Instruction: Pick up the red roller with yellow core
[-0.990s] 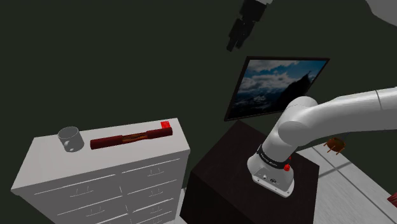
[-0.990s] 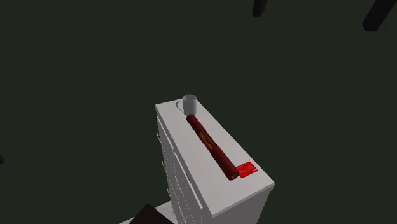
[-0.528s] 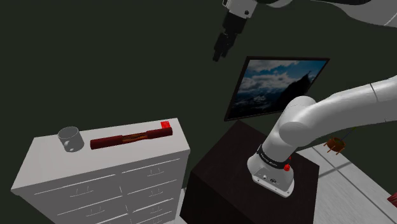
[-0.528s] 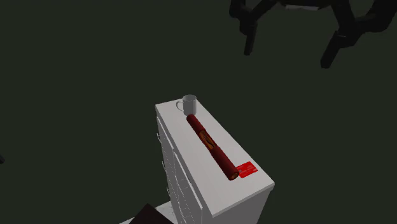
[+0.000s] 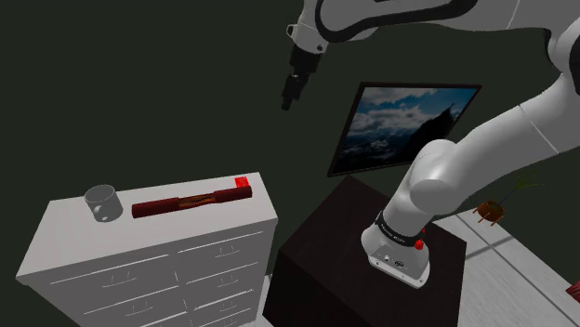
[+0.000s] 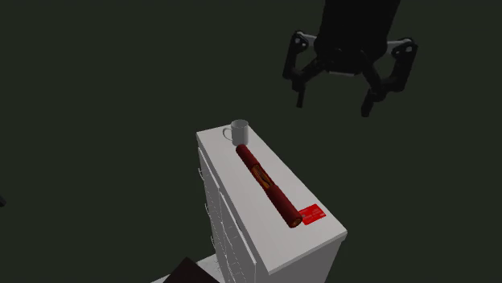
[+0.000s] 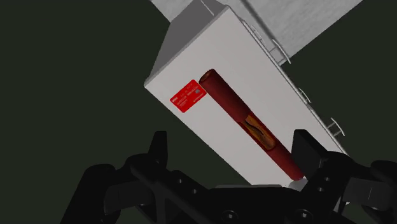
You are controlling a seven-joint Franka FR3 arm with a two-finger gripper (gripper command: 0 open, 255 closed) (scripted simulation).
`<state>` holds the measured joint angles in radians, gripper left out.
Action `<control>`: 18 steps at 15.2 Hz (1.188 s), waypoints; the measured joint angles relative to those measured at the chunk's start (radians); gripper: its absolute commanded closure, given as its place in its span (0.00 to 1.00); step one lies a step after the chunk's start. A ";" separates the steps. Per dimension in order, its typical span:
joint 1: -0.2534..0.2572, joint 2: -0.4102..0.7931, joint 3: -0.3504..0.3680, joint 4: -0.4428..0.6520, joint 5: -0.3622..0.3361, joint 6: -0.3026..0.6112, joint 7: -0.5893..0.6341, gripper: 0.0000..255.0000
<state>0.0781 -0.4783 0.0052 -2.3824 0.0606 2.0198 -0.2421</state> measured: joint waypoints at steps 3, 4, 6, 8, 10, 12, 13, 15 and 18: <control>0.019 0.091 0.014 0.002 -0.001 0.080 -0.026 0.00; 0.025 0.127 0.018 0.011 -0.002 0.105 -0.035 0.00; 0.036 0.191 0.027 0.032 -0.005 0.143 -0.051 0.00; 0.046 0.266 0.036 0.052 -0.010 0.192 -0.069 0.00; 0.057 0.342 0.048 0.072 -0.016 0.242 -0.080 0.00; 0.065 0.408 0.056 0.092 -0.025 0.282 -0.096 0.00; 0.069 0.451 0.061 0.121 -0.032 0.294 -0.101 0.00; 0.079 0.512 0.071 0.152 -0.044 0.318 -0.110 0.00; 0.096 0.620 0.084 0.200 -0.068 0.368 -0.119 0.00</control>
<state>0.1737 0.1419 0.0892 -2.1824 -0.0076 2.3882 -0.3608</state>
